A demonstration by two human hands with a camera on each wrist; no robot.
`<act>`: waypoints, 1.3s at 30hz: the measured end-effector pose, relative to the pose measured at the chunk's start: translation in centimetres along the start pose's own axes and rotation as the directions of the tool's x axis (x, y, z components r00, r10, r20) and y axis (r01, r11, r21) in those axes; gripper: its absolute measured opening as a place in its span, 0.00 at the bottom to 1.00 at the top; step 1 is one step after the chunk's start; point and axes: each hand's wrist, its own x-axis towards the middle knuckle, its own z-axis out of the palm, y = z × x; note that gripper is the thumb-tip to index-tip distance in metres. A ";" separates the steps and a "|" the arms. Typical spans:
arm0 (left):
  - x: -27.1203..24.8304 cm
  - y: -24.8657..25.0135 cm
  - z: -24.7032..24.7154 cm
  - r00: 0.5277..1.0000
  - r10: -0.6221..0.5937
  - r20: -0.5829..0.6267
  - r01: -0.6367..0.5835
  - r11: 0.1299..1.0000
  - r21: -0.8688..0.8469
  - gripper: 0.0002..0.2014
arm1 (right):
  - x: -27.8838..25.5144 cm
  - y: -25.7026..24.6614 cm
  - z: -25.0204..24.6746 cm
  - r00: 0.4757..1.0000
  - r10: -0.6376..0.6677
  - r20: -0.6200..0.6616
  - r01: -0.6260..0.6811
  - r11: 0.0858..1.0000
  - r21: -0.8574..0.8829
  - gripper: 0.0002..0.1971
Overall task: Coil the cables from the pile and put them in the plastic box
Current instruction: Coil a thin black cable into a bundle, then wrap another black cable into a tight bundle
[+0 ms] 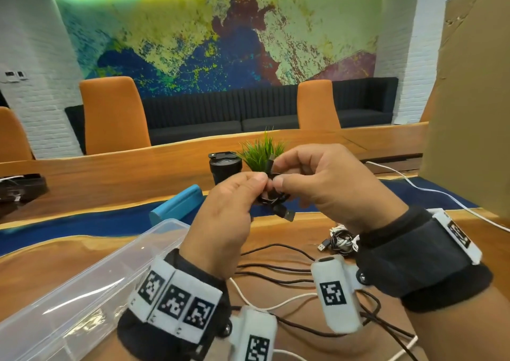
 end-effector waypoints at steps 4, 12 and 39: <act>-0.4 0.6 -0.4 0.965 0.254 0.067 -0.263 0.931 0.252 0.12 | -0.3 -0.5 0.1 1.000 -0.008 -0.002 0.008 1.000 0.013 0.08; -0.8 2.5 -1.3 0.935 0.304 0.185 -0.355 0.842 0.408 0.10 | -0.5 -0.8 -2.1 0.998 0.042 -0.056 -0.041 0.999 0.008 0.02; -0.5 5.6 -12.6 0.919 0.328 -0.220 -0.144 0.797 0.586 0.11 | 0.7 -0.4 5.7 0.808 0.285 0.515 0.202 0.688 -0.697 0.07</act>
